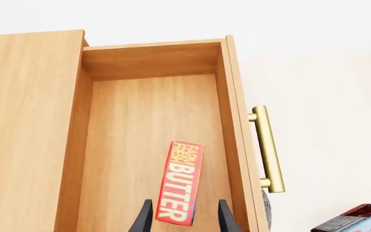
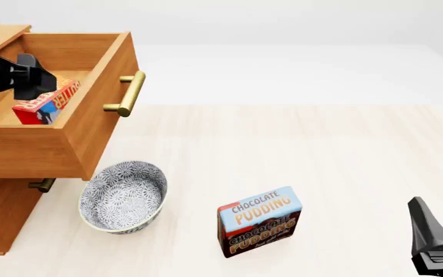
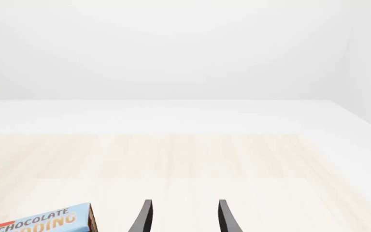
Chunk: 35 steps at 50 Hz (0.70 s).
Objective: Put the butter at the back in the top drawer of the cabinet and close it.
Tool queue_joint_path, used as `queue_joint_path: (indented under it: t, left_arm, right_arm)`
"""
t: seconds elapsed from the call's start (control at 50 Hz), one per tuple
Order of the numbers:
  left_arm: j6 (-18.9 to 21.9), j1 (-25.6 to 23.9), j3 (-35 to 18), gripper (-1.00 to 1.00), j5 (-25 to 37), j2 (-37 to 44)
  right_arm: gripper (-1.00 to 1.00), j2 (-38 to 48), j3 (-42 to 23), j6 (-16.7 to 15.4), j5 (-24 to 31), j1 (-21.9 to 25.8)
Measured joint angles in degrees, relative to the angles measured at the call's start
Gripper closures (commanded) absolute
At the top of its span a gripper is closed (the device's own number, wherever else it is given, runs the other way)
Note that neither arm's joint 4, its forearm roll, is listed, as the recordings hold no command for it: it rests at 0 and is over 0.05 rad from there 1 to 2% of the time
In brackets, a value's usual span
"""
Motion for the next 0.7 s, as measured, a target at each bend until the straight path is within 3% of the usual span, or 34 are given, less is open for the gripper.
queue_joint_path:
  t: [0.7]
  left_arm:
    - [-0.9,-10.8,-18.3,-1.00,7.7,-1.4]
  right_arm:
    - [-1.00,0.0,0.0,0.0,0.0,0.0]
